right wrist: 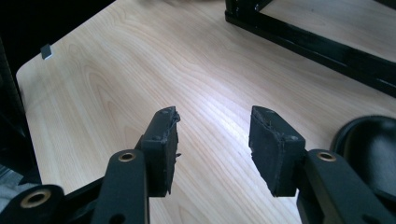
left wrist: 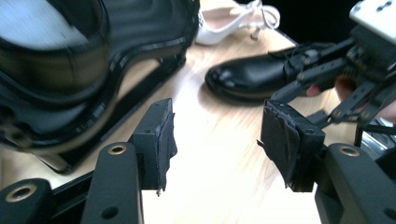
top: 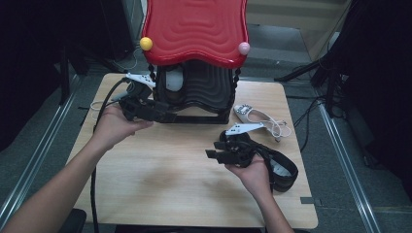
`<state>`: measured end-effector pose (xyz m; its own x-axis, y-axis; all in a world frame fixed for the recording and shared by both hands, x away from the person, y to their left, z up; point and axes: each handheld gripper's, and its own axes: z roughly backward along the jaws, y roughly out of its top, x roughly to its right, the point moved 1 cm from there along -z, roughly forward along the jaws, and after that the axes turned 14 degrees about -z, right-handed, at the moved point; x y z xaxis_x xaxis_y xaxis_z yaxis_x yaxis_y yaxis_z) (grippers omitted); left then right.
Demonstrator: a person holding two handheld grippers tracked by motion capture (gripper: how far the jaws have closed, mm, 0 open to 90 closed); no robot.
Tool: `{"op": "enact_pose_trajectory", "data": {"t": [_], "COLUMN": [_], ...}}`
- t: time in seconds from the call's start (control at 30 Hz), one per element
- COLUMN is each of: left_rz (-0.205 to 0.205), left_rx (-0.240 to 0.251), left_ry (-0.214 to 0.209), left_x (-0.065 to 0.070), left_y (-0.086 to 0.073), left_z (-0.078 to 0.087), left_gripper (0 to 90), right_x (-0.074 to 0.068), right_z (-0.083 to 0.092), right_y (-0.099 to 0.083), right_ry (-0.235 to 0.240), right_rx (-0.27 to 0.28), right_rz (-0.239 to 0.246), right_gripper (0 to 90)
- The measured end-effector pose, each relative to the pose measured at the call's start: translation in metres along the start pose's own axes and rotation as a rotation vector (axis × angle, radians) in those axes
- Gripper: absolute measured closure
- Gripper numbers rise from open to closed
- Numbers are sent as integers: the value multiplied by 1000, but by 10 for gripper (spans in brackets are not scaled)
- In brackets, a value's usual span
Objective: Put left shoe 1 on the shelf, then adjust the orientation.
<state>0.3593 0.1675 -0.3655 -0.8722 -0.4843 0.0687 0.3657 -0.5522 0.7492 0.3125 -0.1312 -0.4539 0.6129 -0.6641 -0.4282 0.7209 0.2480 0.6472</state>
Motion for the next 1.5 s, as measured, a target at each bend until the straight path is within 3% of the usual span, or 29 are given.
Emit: {"op": "enact_pose_trajectory", "data": {"t": [0.4,0.73,1.13,1.27,1.5], "left_rz": [36,37,32,10,5], "left_rx": [3,-10,-15,-15,-22], "left_ry": [-30,-40,-42,-47,-83], "left_x": [12,24,28,27,26], "left_y": [-35,-61,-76,-77,-77], "left_z": [-18,-37,-52,-55,-62], "left_gripper": [450,455,471,515,590], "right_x": [15,24,41,47,58], "right_z": [8,21,48,57,70], "right_y": [-21,-23,-31,-36,-44], "right_ry": [-31,-38,-87,-102,-134], "right_rx": [-30,-24,5,7,21], "right_rz": [-8,-24,-57,-78,-113], "right_gripper": [540,546,553,555,558]}}
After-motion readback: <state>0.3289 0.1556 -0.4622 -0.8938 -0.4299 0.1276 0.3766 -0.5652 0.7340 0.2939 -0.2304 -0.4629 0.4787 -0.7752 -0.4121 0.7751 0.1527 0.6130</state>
